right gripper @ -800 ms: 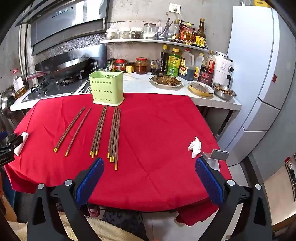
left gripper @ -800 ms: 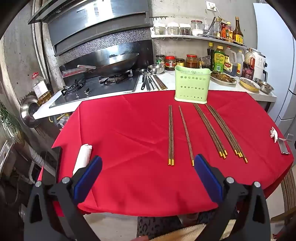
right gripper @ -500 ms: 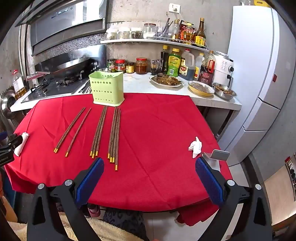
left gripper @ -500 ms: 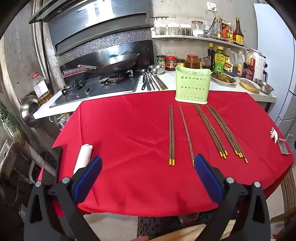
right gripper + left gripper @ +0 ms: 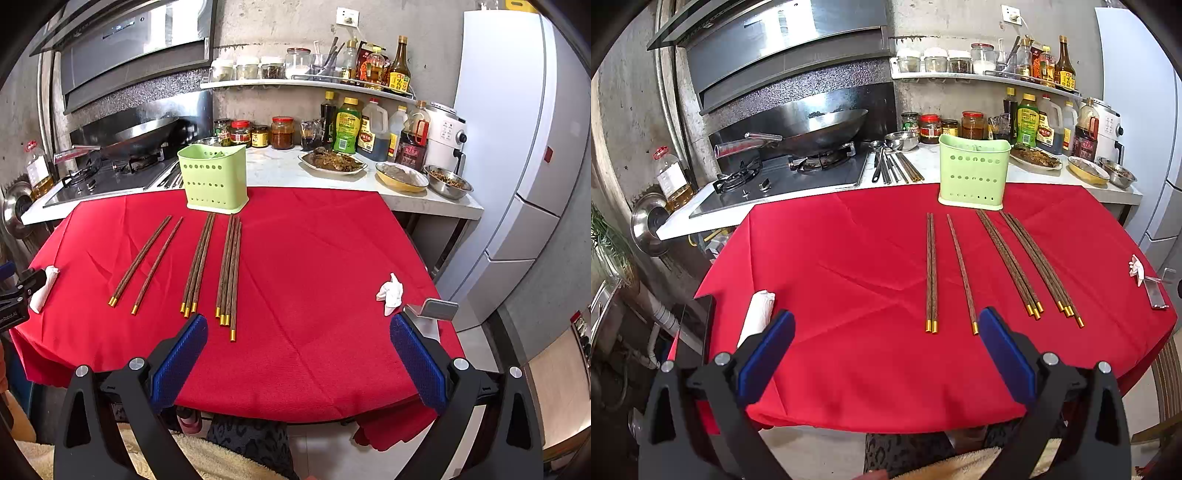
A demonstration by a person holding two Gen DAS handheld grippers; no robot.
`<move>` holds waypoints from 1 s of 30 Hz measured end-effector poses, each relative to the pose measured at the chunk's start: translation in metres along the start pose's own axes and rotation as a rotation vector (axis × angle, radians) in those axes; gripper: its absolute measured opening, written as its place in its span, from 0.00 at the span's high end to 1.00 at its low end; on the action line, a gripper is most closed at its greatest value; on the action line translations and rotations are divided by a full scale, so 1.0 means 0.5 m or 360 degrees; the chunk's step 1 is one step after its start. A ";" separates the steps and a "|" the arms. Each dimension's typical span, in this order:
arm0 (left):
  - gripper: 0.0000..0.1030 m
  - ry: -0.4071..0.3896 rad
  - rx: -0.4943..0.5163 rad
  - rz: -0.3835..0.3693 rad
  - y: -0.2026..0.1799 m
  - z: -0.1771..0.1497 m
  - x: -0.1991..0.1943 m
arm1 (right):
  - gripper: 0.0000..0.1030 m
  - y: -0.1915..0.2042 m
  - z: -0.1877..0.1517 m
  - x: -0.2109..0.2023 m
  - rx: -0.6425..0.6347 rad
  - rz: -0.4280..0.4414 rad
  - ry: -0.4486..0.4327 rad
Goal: Organize utensils
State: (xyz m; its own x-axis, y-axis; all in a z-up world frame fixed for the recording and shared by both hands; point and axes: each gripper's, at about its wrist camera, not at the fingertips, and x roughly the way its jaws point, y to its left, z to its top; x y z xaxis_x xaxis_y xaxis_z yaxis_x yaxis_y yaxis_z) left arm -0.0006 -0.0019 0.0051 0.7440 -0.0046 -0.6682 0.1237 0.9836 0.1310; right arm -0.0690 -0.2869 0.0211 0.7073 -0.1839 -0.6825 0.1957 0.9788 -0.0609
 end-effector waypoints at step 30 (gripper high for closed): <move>0.06 0.0001 -0.0014 0.0004 0.009 -0.001 0.003 | 0.05 -0.004 0.003 0.000 0.0008 -0.0003 0.0001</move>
State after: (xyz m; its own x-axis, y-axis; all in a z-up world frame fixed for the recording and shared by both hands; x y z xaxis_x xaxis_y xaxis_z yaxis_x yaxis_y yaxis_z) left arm 0.0006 0.0026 0.0044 0.7440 -0.0023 -0.6681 0.1161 0.9852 0.1259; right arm -0.0684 -0.2889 0.0220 0.7064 -0.1855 -0.6831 0.2002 0.9780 -0.0585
